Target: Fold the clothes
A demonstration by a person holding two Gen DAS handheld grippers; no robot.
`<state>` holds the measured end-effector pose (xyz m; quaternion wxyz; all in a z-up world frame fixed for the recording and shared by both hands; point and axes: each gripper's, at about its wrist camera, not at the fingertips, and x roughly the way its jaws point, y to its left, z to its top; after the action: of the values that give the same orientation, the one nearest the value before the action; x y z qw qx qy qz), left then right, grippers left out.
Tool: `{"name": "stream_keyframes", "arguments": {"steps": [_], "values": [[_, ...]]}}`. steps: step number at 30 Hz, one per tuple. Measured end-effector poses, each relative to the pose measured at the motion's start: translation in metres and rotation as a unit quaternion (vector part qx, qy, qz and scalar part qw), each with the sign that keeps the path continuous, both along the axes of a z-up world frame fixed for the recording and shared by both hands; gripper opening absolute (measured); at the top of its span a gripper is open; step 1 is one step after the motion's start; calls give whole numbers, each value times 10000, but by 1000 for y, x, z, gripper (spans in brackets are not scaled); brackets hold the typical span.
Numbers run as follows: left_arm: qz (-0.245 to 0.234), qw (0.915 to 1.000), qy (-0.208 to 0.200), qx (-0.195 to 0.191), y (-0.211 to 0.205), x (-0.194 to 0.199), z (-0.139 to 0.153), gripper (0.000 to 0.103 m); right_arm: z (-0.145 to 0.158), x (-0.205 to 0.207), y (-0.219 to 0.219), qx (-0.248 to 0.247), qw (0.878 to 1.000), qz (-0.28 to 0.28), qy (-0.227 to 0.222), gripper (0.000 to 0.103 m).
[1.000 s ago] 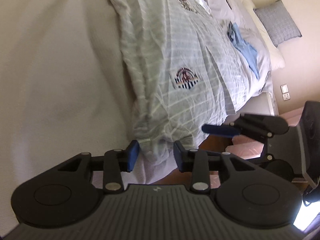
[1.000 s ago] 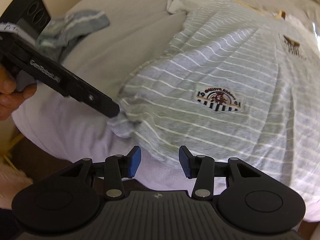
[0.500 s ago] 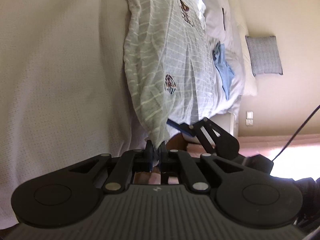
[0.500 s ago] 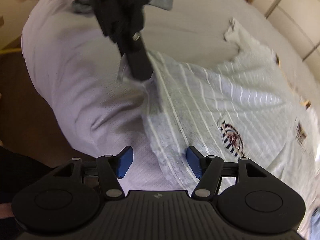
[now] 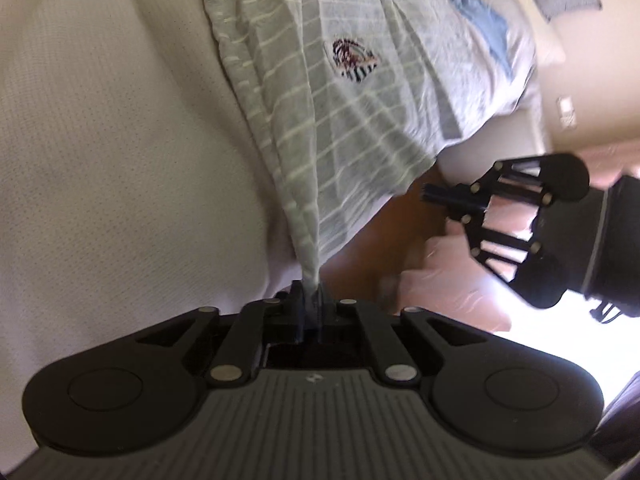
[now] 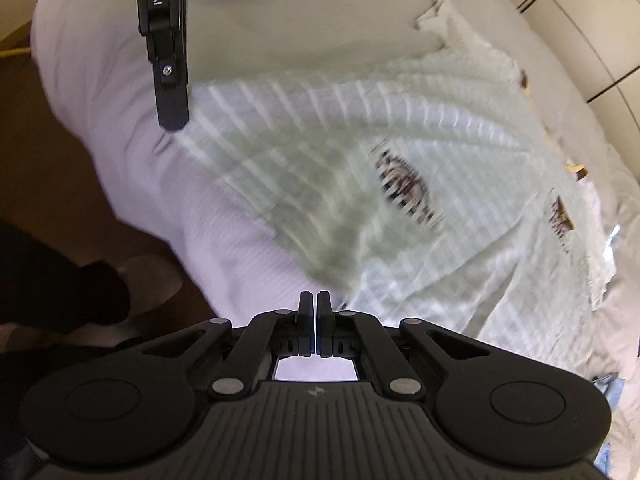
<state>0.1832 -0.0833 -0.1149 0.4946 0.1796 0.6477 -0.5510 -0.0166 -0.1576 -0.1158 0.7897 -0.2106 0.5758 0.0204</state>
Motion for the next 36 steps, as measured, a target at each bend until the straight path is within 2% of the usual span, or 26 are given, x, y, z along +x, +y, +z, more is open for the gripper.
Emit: {"name": "stream_keyframes", "arguments": {"steps": [1,3,5,8,10,14,16,18,19,22,24,27,28,29,30,31,36], "values": [[-131,9998,-153,-22,0,-2,4,5,-1,-2,-4,143,9997,-190,41,0],[-392,9982,-458,-67,0,-5,12,6,0,-8,-11,396,9973,-617,51,9],[-652,9949,-762,-111,0,-8,20,9,5,-14,-22,580,9918,-1134,-16,30],[-998,9880,-1105,-423,-15,-19,39,15,14,-27,-47,669,9778,-1981,-149,33],[-1211,9813,-1339,-660,-26,-27,52,21,22,-39,-67,643,9643,-2554,-274,35],[-1633,9652,-1743,-1069,-65,-58,67,25,36,-77,-127,680,9186,-3830,-703,45],[-1725,9613,-1822,-1139,-86,-71,67,25,40,-98,-159,722,8914,-4386,-884,45],[-1772,9582,-1902,-1193,-107,-85,65,25,39,-118,-195,822,8684,-4781,-1031,45],[-1778,9569,-1953,-1209,-117,-90,63,25,37,-126,-214,864,8609,-4889,-1109,45],[-1744,9552,-2101,-1146,-152,-110,50,25,26,-154,-263,1026,8499,-5001,-1308,46],[-1734,9543,-2210,-1023,-173,-121,40,25,6,-165,-291,1258,8452,-5014,-1356,46],[-1894,9485,-2402,-826,-200,-138,31,25,-19,-177,-321,1909,8402,-4909,-1291,46],[-1962,9463,-2448,-775,-208,-143,29,25,-28,-179,-329,2203,8374,-4845,-1245,41],[-2013,9454,-2452,-753,-214,-147,29,25,-31,-180,-333,2382,8394,-4743,-1171,14],[-2050,9453,-2425,-742,-219,-151,29,25,-34,-181,-336,2557,8411,-4638,-1095,4],[-2084,9455,-2393,-733,-224,-155,29,26,-37,-181,-340,2731,8425,-4530,-1019,4],[-2060,9478,-2316,-747,-238,-166,30,27,-19,-198,-359,2622,8554,-4366,-941,3]]}}
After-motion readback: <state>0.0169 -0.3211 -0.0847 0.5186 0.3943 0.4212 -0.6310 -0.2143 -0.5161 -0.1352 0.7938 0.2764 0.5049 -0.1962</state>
